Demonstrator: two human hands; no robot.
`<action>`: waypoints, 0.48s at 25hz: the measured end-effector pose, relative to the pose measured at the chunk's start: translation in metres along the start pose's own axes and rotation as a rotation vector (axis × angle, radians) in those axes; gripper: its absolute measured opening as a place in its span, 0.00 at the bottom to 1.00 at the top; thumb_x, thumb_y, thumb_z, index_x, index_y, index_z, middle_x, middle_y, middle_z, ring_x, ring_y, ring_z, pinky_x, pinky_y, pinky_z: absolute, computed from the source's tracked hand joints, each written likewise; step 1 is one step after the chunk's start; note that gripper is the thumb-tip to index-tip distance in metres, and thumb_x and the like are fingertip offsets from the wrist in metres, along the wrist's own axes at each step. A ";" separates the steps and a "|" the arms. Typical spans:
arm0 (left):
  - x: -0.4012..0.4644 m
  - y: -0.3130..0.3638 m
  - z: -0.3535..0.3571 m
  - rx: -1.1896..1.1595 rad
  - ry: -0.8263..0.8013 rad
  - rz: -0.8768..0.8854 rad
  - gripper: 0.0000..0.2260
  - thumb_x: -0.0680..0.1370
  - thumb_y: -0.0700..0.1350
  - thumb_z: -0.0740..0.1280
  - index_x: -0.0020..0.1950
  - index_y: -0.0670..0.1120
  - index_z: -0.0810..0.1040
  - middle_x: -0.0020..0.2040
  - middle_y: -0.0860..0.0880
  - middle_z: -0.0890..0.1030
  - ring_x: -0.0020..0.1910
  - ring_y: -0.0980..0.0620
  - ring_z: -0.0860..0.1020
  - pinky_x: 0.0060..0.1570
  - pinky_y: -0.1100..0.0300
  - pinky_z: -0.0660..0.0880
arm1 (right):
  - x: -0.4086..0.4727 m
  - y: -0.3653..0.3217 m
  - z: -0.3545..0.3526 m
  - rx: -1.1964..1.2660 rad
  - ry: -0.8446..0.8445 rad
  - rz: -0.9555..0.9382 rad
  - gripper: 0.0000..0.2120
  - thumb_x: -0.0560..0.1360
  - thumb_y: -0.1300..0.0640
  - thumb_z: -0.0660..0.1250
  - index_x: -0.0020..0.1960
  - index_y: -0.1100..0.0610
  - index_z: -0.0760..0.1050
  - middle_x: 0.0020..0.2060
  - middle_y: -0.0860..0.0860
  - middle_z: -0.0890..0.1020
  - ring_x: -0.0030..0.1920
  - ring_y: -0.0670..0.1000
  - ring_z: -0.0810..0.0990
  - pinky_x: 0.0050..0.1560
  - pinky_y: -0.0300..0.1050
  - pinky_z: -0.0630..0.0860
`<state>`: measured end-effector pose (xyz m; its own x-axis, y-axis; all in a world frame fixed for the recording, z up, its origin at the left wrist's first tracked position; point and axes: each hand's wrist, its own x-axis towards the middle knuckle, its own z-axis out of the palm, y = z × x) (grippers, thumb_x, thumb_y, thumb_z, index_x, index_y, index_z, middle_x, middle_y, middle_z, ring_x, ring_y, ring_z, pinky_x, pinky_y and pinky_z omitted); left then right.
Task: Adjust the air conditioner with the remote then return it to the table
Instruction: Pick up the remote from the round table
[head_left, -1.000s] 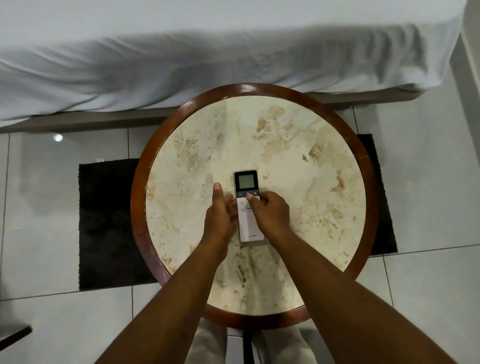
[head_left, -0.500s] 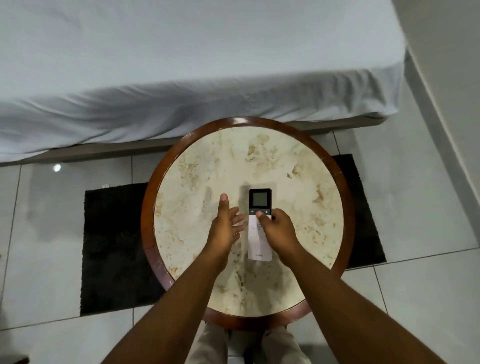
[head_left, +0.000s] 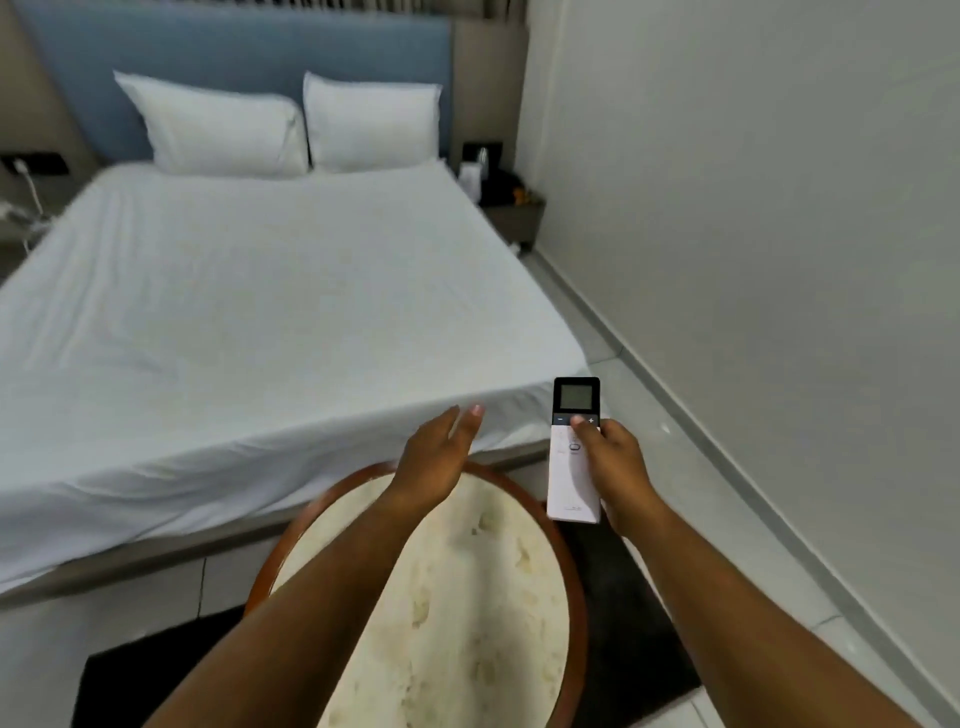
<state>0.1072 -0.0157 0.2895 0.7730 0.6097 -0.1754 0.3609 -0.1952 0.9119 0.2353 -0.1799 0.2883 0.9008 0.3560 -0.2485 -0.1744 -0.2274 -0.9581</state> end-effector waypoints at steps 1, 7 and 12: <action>0.003 0.028 -0.002 0.072 0.002 0.075 0.40 0.69 0.74 0.50 0.73 0.51 0.65 0.75 0.49 0.67 0.73 0.48 0.64 0.72 0.51 0.58 | -0.003 -0.026 -0.014 0.022 0.024 -0.040 0.08 0.76 0.51 0.64 0.45 0.56 0.76 0.41 0.58 0.84 0.37 0.56 0.82 0.41 0.48 0.77; 0.011 0.197 -0.007 0.379 0.136 0.604 0.44 0.68 0.76 0.47 0.76 0.50 0.59 0.77 0.48 0.61 0.76 0.48 0.57 0.74 0.48 0.56 | -0.036 -0.175 -0.098 0.152 0.156 -0.316 0.12 0.76 0.49 0.63 0.49 0.58 0.75 0.41 0.60 0.86 0.40 0.63 0.85 0.42 0.55 0.82; -0.003 0.327 0.001 0.589 0.370 1.003 0.44 0.68 0.77 0.40 0.77 0.52 0.50 0.79 0.46 0.52 0.77 0.44 0.46 0.74 0.44 0.48 | -0.093 -0.280 -0.164 0.218 0.241 -0.558 0.10 0.77 0.48 0.63 0.49 0.54 0.75 0.34 0.55 0.86 0.34 0.61 0.86 0.33 0.50 0.81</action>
<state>0.2231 -0.0819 0.5876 0.6836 0.1517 0.7139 -0.0550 -0.9647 0.2576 0.2659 -0.2984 0.6030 0.9392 0.1484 0.3098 0.2916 0.1319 -0.9474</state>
